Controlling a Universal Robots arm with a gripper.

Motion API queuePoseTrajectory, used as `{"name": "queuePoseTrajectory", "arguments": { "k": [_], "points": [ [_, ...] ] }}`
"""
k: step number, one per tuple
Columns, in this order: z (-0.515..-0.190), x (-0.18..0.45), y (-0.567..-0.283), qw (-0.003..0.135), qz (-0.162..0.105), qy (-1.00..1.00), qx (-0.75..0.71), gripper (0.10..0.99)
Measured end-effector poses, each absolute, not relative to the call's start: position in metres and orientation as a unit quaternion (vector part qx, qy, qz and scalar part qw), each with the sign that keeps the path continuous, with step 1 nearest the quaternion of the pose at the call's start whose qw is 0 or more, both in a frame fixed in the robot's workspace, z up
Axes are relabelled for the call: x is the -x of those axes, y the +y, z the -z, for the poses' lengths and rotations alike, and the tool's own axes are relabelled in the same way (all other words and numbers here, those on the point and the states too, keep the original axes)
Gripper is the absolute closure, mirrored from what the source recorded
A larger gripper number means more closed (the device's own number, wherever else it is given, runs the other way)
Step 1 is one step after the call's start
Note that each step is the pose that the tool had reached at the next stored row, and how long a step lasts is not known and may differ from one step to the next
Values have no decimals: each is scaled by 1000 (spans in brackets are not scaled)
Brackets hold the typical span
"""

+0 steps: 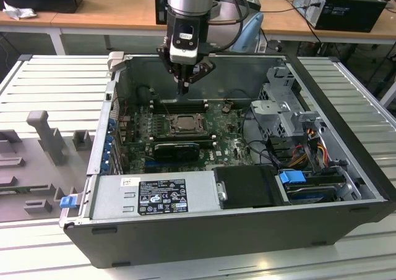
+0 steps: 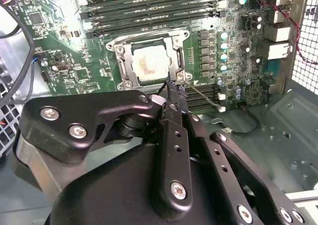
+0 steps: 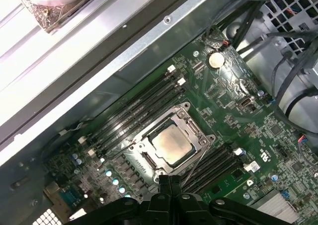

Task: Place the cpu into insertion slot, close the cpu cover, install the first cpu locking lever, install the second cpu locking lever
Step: 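Install the first cpu locking lever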

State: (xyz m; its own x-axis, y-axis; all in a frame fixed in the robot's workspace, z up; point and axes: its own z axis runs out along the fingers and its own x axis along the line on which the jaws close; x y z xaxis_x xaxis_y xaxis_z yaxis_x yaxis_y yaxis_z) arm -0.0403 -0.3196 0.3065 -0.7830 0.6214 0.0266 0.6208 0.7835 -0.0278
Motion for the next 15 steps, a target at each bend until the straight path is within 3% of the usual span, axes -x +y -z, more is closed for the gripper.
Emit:
{"name": "queuePoseTrajectory", "arguments": {
  "k": [15],
  "points": [
    [-306, 40, -320, 16, -10, -966, 258, 980]
  ]
}}
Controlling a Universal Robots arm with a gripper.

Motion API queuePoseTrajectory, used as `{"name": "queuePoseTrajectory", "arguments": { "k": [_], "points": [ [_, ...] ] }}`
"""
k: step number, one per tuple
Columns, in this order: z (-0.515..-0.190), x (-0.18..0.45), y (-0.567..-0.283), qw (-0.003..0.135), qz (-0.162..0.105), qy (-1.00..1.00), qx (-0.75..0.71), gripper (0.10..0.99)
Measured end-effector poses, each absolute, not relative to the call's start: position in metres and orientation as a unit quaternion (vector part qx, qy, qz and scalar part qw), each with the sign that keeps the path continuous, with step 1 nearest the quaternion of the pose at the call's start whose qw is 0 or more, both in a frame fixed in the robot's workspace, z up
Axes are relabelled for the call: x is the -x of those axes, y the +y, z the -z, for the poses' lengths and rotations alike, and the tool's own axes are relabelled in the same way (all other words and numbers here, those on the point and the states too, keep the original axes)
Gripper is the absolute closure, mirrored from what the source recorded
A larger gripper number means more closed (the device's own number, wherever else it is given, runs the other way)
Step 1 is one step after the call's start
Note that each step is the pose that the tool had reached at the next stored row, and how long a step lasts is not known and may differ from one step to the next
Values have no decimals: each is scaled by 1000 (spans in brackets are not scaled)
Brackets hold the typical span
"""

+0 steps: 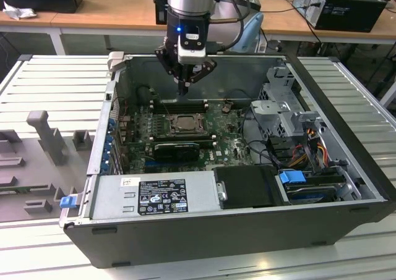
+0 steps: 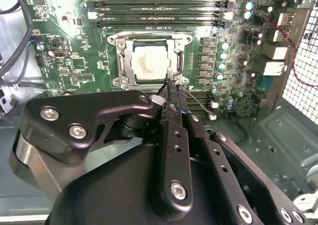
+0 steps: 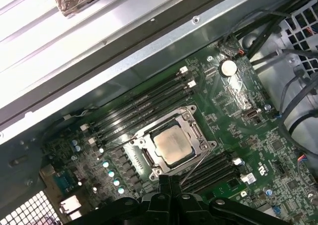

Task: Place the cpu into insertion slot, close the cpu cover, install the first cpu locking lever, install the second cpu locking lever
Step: 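Install the first cpu locking lever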

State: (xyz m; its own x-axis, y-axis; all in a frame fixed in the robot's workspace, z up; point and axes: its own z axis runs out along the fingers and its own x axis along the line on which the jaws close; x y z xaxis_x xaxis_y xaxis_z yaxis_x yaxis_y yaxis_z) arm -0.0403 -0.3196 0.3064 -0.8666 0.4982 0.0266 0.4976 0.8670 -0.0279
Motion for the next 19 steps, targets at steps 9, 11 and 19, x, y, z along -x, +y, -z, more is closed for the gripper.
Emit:
{"name": "queuePoseTrajectory", "arguments": {
  "k": [9, 11, 19],
  "points": [
    [-306, 40, -320, 16, -11, -980, 197, 980],
    [-306, 40, -320, 15, -11, -985, 173, 980],
    [-306, 40, -320, 15, -13, -995, 98, 980]
  ]
}}
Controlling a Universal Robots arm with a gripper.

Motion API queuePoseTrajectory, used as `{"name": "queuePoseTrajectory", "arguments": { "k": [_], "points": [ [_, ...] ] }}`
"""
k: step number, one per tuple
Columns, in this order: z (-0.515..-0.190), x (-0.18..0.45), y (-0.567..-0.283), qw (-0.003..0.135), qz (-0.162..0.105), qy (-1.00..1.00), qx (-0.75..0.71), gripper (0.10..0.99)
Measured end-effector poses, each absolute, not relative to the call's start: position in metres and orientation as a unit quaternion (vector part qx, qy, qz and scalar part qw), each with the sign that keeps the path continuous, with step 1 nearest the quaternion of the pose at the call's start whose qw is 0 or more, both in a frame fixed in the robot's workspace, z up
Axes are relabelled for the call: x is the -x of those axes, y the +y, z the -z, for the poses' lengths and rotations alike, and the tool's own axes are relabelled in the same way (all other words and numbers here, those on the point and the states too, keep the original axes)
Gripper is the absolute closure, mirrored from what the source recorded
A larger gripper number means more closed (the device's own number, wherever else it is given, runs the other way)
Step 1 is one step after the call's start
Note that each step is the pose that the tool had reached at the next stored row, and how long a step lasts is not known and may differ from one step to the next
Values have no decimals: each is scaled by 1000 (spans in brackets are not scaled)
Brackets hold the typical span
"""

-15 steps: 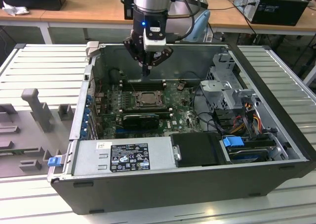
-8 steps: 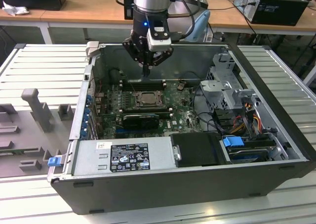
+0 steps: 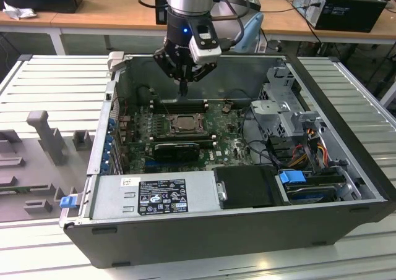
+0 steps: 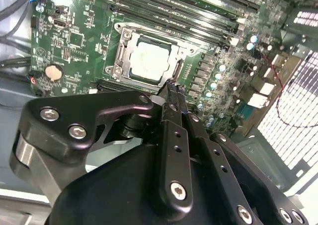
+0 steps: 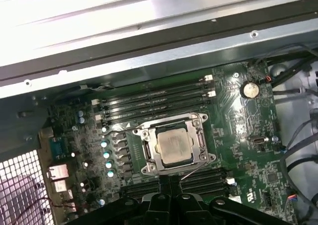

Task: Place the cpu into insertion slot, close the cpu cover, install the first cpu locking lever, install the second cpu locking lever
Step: 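Install the first cpu locking lever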

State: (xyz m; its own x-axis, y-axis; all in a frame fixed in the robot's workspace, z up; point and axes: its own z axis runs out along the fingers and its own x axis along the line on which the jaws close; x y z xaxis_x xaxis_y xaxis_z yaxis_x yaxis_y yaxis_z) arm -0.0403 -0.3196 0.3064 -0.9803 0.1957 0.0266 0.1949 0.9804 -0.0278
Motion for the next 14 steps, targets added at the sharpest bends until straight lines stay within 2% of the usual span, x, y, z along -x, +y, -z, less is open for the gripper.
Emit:
{"name": "queuePoseTrajectory", "arguments": {
  "k": [14],
  "points": [
    [-306, 40, -320, 13, -14, -1000, -13, 980]
  ]
}}
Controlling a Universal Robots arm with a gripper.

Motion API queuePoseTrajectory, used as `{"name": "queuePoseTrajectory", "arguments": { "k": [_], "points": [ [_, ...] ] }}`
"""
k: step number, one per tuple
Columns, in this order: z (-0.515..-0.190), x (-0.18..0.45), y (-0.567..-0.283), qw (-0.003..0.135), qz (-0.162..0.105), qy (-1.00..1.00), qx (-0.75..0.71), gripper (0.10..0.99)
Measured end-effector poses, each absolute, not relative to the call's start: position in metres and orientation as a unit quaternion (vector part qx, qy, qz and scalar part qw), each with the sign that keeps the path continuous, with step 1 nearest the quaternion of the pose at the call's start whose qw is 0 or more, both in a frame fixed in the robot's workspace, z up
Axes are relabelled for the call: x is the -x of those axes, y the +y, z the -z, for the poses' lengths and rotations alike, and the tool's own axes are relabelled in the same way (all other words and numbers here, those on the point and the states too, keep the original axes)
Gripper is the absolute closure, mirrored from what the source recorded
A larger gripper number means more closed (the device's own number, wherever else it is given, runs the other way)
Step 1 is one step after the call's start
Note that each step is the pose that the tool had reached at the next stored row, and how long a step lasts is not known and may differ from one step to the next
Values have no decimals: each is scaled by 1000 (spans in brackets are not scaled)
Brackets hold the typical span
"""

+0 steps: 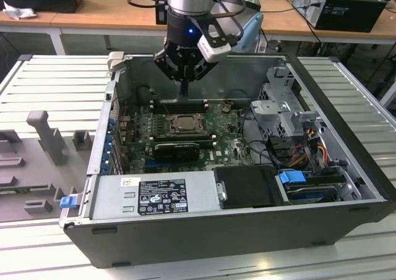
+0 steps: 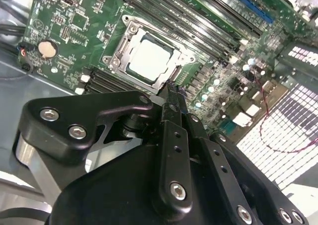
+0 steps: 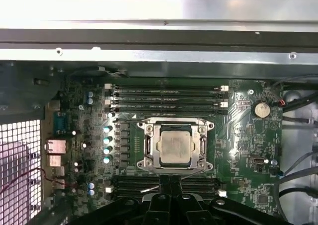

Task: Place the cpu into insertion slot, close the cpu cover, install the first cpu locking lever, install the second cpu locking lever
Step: 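Install the first cpu locking lever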

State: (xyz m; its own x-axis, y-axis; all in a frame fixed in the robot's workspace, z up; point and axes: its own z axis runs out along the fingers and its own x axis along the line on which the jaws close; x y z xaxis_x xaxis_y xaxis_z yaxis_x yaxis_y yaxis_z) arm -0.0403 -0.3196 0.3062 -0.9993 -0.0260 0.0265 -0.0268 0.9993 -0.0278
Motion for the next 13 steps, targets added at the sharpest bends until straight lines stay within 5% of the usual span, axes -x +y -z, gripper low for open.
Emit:
{"name": "queuePoseTrajectory", "arguments": {
  "k": [13],
  "points": [
    [-306, 40, -320, 12, -15, -996, -89, 980]
  ]
}}
